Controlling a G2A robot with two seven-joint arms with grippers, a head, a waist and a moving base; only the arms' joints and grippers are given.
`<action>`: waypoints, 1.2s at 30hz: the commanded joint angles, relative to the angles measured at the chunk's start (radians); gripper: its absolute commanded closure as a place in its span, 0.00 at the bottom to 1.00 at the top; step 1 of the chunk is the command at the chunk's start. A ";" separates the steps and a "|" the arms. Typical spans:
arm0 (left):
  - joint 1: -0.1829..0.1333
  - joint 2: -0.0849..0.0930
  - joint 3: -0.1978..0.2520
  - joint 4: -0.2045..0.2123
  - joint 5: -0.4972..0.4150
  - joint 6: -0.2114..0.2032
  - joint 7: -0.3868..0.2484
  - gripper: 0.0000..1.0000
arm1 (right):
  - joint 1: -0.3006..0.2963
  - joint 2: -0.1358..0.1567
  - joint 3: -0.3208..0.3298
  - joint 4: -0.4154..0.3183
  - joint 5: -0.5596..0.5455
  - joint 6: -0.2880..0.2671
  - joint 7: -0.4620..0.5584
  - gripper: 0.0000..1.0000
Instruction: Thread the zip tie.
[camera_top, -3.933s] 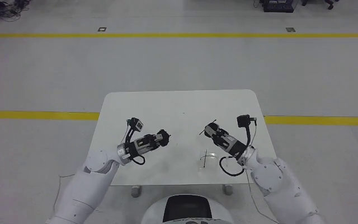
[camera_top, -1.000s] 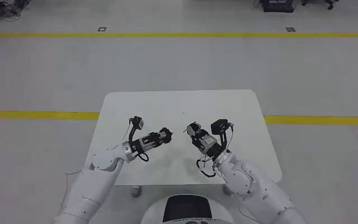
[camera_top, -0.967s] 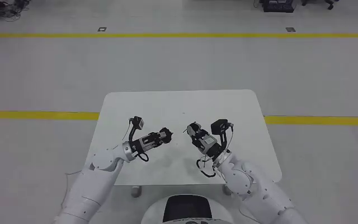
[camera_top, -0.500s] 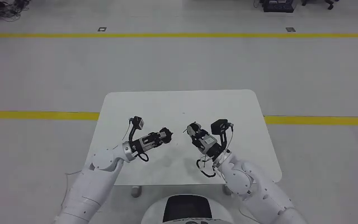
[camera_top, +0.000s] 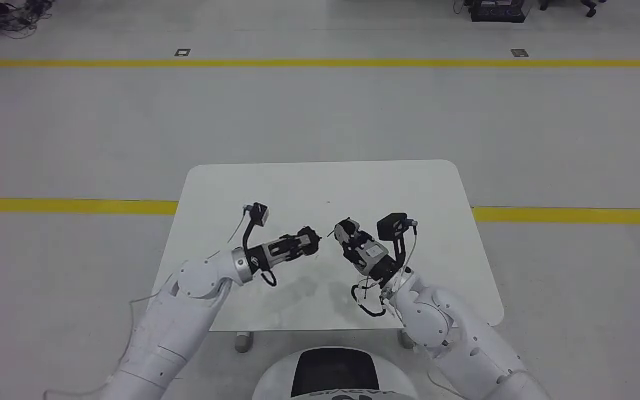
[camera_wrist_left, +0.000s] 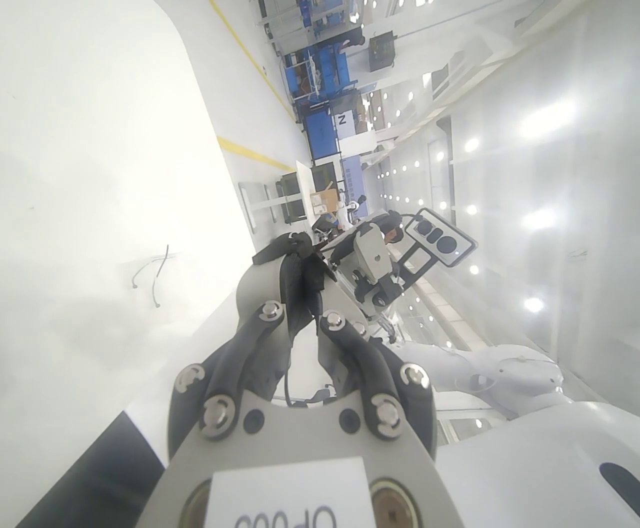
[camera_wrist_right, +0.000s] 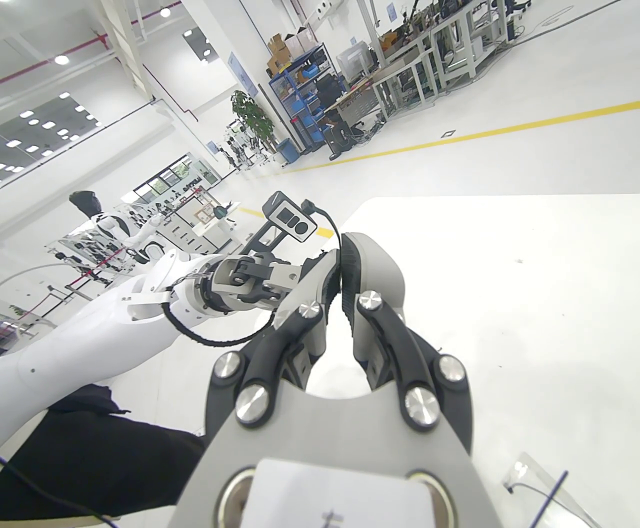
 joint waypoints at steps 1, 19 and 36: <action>-0.008 -0.002 0.007 0.011 -0.004 0.000 0.000 1.00 | 0.000 0.000 0.000 0.000 0.000 0.000 0.000 1.00; -0.044 -0.015 0.028 0.043 -0.032 0.000 -0.036 1.00 | 0.000 0.000 0.000 0.000 0.000 0.000 0.000 1.00; -0.044 -0.015 0.028 0.043 -0.032 0.000 -0.036 1.00 | 0.007 -0.017 0.005 0.017 0.041 0.029 0.012 1.00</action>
